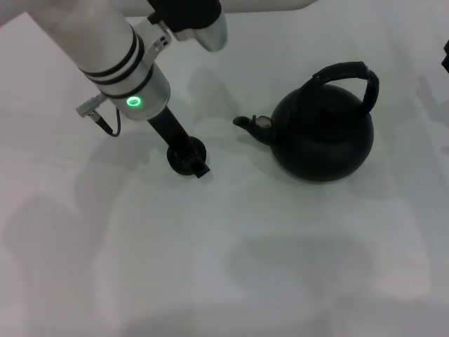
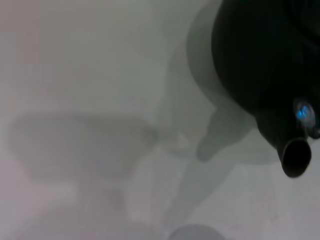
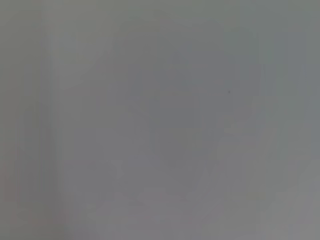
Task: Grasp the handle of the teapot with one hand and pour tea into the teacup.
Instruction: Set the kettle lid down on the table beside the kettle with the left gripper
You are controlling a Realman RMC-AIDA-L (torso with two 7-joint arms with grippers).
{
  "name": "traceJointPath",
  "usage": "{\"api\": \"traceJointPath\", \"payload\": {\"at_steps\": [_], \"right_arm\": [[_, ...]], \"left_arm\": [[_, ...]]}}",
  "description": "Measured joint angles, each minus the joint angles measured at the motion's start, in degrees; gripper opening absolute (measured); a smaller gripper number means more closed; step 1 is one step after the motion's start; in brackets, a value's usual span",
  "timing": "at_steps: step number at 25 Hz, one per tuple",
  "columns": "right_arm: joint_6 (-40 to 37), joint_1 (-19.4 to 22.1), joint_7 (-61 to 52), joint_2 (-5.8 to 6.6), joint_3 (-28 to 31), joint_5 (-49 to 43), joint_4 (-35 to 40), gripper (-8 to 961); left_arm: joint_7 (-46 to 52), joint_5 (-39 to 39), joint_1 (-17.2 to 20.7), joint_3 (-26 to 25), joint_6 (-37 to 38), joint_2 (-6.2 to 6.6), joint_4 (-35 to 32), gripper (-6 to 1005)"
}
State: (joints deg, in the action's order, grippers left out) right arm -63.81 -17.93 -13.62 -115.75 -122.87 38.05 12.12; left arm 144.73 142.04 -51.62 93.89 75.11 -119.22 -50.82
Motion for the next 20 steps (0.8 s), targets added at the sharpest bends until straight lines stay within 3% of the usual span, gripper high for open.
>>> {"api": "traceJointPath", "payload": {"at_steps": [20], "right_arm": [[0.8,0.0,0.0,0.0,0.0,0.0,0.1,854]], "left_arm": [[0.0,0.0,-0.1,3.3,-2.2,-0.03,0.6,714]]}}
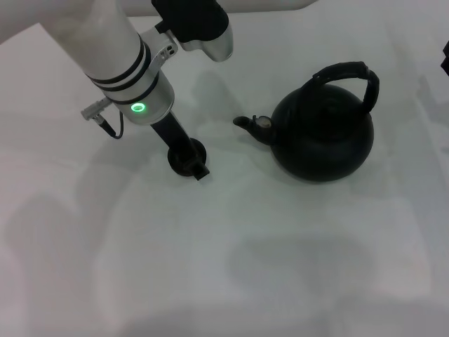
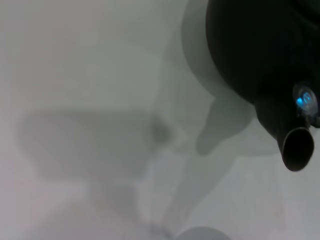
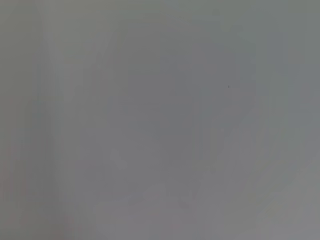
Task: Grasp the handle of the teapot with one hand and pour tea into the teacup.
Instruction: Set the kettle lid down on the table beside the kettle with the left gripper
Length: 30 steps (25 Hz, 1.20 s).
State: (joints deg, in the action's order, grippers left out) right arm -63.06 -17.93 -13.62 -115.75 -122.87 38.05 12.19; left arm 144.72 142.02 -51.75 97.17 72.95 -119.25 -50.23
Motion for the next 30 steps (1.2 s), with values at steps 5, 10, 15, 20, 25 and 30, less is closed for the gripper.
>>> {"api": "traceJointPath", "payload": {"at_steps": [5,10,15,20,25,30], "right_arm": [[0.0,0.0,0.0,0.0,0.0,0.0,0.0,854],[0.0,0.0,0.0,0.0,0.0,0.0,-0.2,854],[0.0,0.0,0.0,0.0,0.0,0.0,-0.2,854],[0.0,0.0,0.0,0.0,0.0,0.0,-0.2,854],[0.1,0.0,0.0,0.0,0.1,0.0,-0.2,854],[0.1,0.0,0.0,0.0,0.1,0.0,-0.1,854]], "left_arm": [[0.0,0.2,0.2,0.0,-1.0,0.04,0.1,716],[-0.1,0.2,0.1,0.1,-1.1,0.02,0.2,717],[-0.1,0.0,-0.1,0.1,-1.2,-0.01,1.4,719],[0.0,0.0,-0.1,0.1,-1.2,-0.02,1.7,720],[-0.1,0.0,-0.1,0.5,-1.3,-0.02,2.3,722],[0.2,0.1,-0.2,1.0,-1.4,-0.02,2.2,723]]}}
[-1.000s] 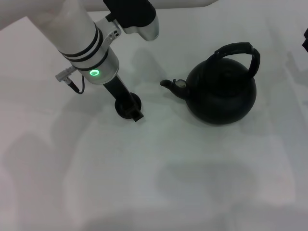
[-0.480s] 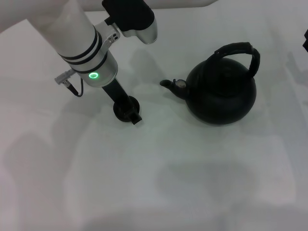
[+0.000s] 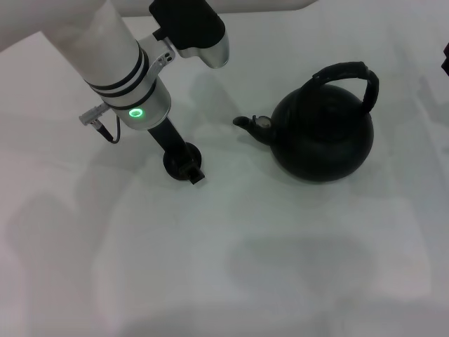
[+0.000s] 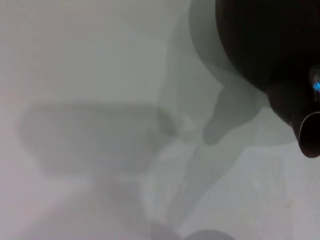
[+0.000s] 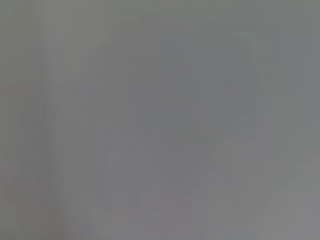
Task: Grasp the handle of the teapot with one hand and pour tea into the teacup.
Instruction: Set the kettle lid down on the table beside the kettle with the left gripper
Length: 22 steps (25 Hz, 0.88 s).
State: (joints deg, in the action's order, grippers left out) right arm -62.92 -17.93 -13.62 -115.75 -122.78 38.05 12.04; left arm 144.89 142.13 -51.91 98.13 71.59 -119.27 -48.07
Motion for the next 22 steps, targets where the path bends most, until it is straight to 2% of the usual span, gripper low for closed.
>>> {"api": "traceJointPath", "payload": {"at_steps": [22], "right_arm": [[0.0,0.4,0.0,-0.09,0.0,0.0,0.2,854]], "left_arm": [[3.1,1.0,0.2,0.8,-1.9,0.0,-0.5,730]]}}
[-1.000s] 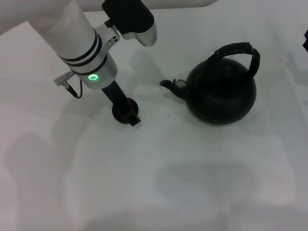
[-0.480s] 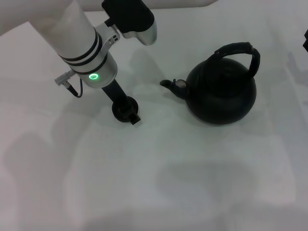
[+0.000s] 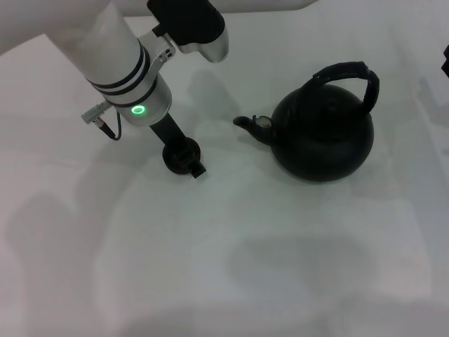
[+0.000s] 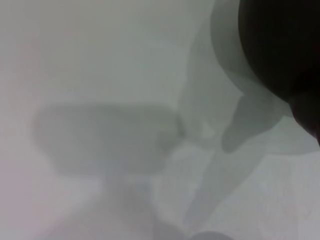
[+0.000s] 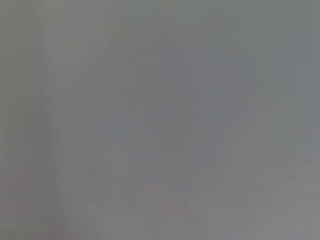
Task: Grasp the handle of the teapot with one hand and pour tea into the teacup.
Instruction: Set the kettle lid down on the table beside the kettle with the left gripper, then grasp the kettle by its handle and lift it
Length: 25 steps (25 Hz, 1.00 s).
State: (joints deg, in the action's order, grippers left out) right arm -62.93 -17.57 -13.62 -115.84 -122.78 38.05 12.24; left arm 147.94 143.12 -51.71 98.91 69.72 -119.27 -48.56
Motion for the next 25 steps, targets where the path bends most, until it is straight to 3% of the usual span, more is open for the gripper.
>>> {"api": "traceJointPath", "payload": {"at_steps": [6,11,22,25], "right_arm": [[0.0,0.1,-0.1,0.0,0.0,0.0,0.0,854],[0.0,0.2,-0.1,0.0,0.0,0.0,-0.1,854],[0.0,0.0,-0.1,0.06,0.0,0.0,-0.2,855],[0.0,-0.1,-0.1,0.07,0.0,0.0,-0.2,855]], "left_arm": [[0.1,0.0,1.1,0.0,-0.1,0.0,-2.6,811],[-0.1,0.1,3.6,0.0,-0.3,0.07,-8.5,813],[-5.8,-3.4,15.1,-0.6,-6.5,0.17,-23.2,814],[-6.6,-5.2,16.0,-1.0,-6.9,0.27,-24.6,814]]}}
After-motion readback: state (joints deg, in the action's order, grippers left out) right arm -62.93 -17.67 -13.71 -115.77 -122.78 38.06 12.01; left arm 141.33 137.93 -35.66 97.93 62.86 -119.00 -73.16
